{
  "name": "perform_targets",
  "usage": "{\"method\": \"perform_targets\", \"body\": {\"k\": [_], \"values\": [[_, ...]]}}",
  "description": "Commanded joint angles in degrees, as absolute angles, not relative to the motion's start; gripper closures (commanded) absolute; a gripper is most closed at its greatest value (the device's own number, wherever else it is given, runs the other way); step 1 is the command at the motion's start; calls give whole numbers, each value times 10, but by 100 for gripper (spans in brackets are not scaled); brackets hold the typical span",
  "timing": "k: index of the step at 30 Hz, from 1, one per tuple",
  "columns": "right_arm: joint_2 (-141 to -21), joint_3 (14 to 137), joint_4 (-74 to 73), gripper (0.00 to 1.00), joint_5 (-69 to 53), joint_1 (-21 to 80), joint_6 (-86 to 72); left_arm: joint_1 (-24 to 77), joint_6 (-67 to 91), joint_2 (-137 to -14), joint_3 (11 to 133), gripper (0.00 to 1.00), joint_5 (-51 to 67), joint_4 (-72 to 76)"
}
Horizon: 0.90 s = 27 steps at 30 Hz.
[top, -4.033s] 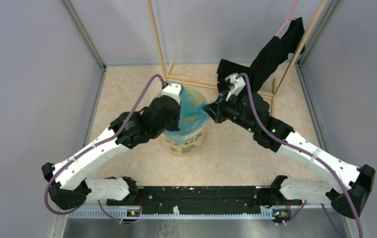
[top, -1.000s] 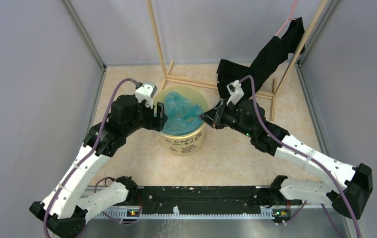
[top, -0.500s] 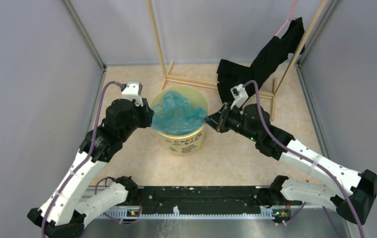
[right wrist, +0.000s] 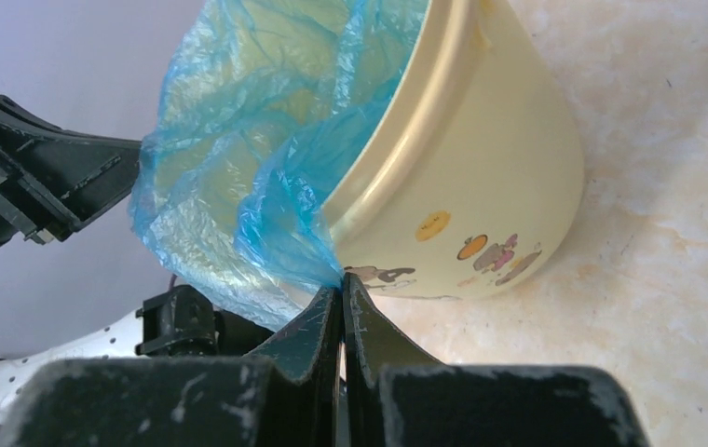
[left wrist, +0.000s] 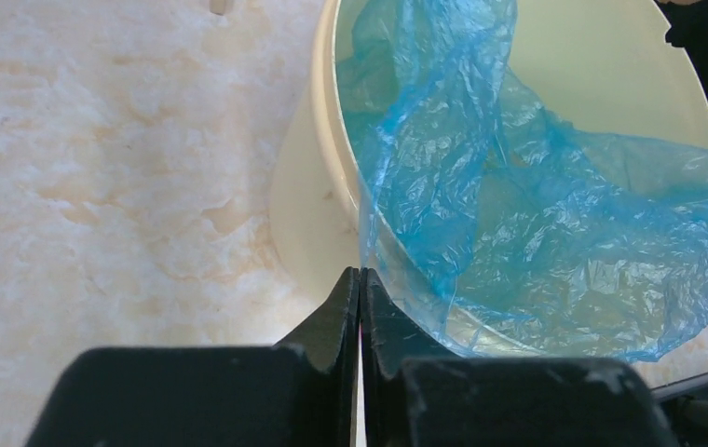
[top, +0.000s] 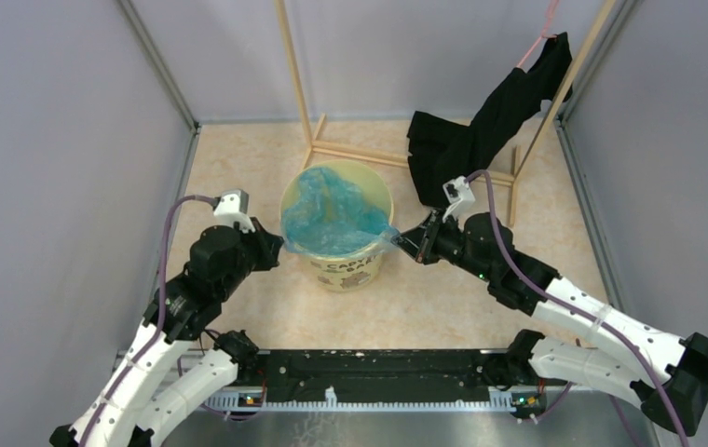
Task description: Put the trash bags into the trash bin
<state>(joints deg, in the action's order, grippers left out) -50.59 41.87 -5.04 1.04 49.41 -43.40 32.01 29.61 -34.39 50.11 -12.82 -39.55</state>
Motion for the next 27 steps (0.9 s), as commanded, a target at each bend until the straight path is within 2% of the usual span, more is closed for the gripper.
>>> {"method": "perform_targets", "body": {"k": [1, 4, 12, 16, 21, 22, 25, 27], "values": [[-499, 413, -23, 100, 14, 498, -439, 320, 320, -343, 497, 97, -102, -361], [-500, 413, -23, 100, 11, 498, -438, 321, 320, -336, 500, 100, -108, -368], [-514, 412, -4, 100, 6, 498, -436, 320, 364, -323, 463, 100, -98, -349], [-520, 426, -9, 100, 3, 498, -428, 320, 368, -311, 495, 98, -108, -364], [-520, 440, -14, 100, 3, 498, -416, 321, 367, -322, 566, 79, -92, -366], [-519, 440, -15, 100, 3, 498, -414, 320, 365, -332, 579, 65, -90, -370], [-517, 438, -13, 100, 2, 498, -416, 321, 343, -372, 609, 36, -102, -387], [-513, 435, -9, 100, 2, 498, -419, 320, 314, -396, 623, 25, -99, -384]]}}
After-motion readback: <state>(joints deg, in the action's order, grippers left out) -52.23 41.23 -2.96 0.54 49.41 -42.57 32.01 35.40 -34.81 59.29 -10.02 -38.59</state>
